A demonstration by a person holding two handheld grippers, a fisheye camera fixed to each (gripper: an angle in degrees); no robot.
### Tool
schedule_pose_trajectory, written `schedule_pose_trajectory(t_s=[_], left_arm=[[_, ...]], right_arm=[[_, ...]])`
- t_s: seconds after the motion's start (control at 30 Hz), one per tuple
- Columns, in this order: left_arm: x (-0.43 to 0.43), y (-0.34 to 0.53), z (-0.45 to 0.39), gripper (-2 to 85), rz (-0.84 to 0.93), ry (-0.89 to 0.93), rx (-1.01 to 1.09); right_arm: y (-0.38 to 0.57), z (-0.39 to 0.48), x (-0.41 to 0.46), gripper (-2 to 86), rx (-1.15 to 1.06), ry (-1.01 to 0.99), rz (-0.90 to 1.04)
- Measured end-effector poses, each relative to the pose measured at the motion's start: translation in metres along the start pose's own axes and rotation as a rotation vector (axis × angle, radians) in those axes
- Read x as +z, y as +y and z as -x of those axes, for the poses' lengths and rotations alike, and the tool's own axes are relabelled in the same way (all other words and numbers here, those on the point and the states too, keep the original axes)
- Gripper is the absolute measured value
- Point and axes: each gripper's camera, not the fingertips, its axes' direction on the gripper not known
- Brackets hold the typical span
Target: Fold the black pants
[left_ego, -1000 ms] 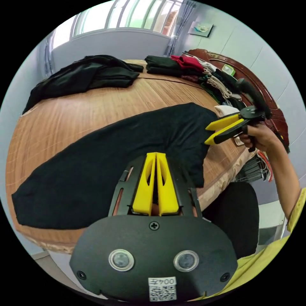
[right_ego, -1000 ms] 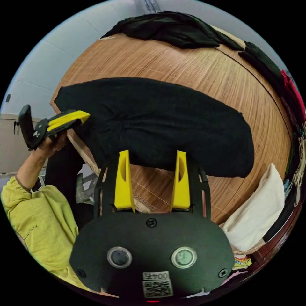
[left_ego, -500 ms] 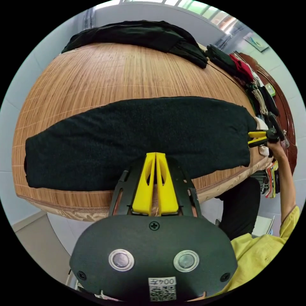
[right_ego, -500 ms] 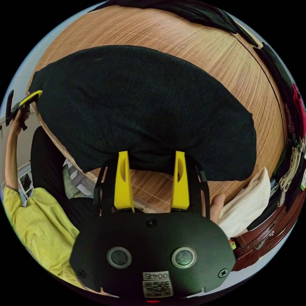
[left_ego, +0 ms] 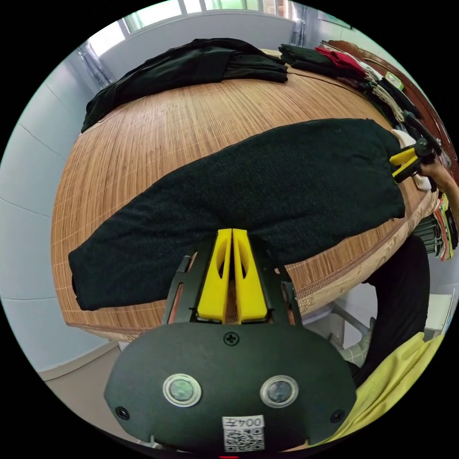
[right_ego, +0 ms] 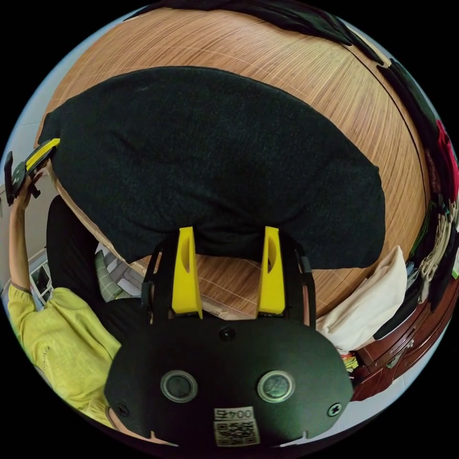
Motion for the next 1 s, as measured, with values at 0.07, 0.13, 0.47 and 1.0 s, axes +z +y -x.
schedule_pose_trajectory(t_s=[0.07, 0.13, 0.47, 1.0], left_arm=[[0.006, 0.006, 0.010, 0.9, -0.003, 0.028, -0.012], [0.014, 0.016, 0.025, 1.5, -0.017, 0.060, -0.039], [0.016, 0.164, 0.183, 14.3, -0.308, 0.472, -0.474], [0.082, 0.350, 0.426, 14.7, -0.385, 0.522, -0.959]], right_arm=[[0.000, 0.003, -0.002, 19.6, 0.002, -0.001, -0.010], [0.002, 0.006, -0.004, 19.6, 0.014, -0.002, -0.030], [0.015, 0.017, -0.011, 20.4, 0.004, -0.018, -0.109], [0.031, 0.073, -0.046, 9.0, 0.009, -0.343, -0.190]])
